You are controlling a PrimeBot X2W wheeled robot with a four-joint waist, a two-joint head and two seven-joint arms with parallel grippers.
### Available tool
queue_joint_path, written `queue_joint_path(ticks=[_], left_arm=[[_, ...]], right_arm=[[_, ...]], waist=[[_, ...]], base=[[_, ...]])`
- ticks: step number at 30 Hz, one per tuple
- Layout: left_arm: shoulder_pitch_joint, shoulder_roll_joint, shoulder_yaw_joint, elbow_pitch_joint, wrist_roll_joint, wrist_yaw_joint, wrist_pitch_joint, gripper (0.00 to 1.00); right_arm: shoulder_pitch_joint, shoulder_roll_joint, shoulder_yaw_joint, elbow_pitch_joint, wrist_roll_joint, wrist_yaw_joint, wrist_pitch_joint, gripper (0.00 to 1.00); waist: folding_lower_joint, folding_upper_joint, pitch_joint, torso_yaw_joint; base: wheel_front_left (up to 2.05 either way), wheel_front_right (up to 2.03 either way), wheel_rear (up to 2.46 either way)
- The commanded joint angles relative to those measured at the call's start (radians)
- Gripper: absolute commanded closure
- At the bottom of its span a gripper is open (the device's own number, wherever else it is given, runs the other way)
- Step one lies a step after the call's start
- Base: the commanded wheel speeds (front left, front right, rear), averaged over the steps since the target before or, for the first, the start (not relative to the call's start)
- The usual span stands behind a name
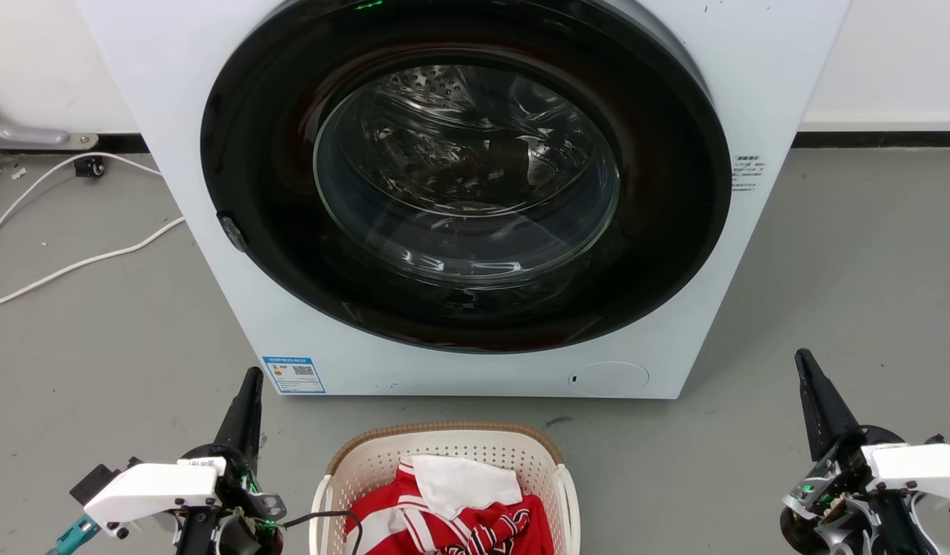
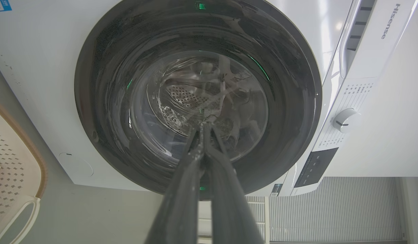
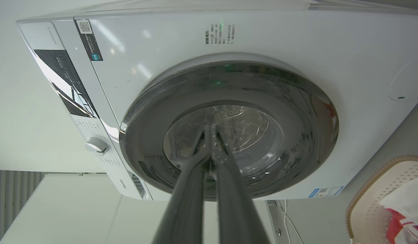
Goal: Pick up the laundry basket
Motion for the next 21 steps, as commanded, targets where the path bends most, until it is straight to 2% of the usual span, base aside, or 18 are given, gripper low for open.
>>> queue_joint_path(ticks=[1, 12, 13, 21], left_arm=[[-0.008, 0.002, 0.002, 0.000, 0.000, -0.004, 0.002, 1.00], [-0.008, 0.002, 0.002, 0.000, 0.000, -0.004, 0.002, 1.00], [0.000, 0.000, 0.000, 0.000, 0.000, 0.000, 0.000, 0.00], [0.016, -0.002, -0.002, -0.005, 0.046, 0.000, -0.030, 0.00]], right_arm=[[-0.011, 0.002, 0.000, 0.001, 0.003, 0.000, 0.001, 1.00], [-0.011, 0.002, 0.000, 0.001, 0.003, 0.000, 0.001, 1.00], [0.000, 0.000, 0.000, 0.000, 0.000, 0.000, 0.000, 0.00], [0.018, 0.002, -0.002, 0.008, -0.043, 0.000, -0.030, 0.00]], waist=[[0.0000, -0.0001, 0.000, 0.000], [0.0000, -0.0001, 0.000, 0.000], [0.0000, -0.0001, 0.000, 0.000], [0.0000, -0.0001, 0.001, 0.000]], base=[[0.00, 0.00, 0.00], [0.00, 0.00, 0.00], [0.00, 0.00, 0.00], [0.00, 0.00, 0.00]])
